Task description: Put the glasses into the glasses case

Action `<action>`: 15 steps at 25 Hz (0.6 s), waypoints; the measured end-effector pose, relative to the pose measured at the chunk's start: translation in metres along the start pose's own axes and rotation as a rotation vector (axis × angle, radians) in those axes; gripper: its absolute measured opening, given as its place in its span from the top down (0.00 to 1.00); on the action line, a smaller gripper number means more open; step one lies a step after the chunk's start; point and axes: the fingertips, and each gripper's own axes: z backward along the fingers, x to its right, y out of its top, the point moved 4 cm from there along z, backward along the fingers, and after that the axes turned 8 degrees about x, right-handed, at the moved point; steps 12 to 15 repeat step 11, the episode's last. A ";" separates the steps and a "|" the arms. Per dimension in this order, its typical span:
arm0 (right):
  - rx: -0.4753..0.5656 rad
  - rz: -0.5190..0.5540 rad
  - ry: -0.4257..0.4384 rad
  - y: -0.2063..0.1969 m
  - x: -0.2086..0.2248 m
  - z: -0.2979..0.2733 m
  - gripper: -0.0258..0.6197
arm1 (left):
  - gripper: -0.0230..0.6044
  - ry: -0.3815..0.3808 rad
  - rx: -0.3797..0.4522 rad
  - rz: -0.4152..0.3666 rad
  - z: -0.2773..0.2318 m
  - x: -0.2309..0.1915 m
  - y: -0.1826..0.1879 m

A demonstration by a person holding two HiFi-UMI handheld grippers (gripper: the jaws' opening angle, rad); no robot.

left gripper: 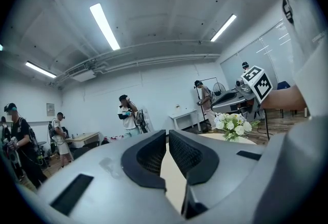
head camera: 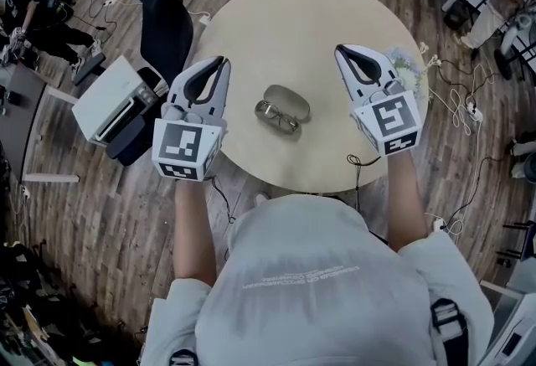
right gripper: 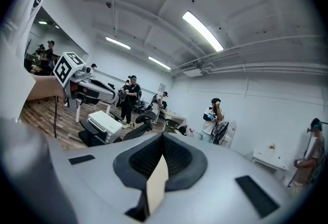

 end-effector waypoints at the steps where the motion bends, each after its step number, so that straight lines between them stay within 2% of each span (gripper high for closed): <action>1: -0.002 -0.001 0.002 -0.001 -0.001 -0.001 0.96 | 0.92 0.001 -0.002 0.001 0.000 0.000 -0.001; 15: -0.015 0.013 0.007 -0.007 -0.003 -0.010 0.96 | 0.92 0.011 -0.019 0.008 0.001 -0.006 -0.010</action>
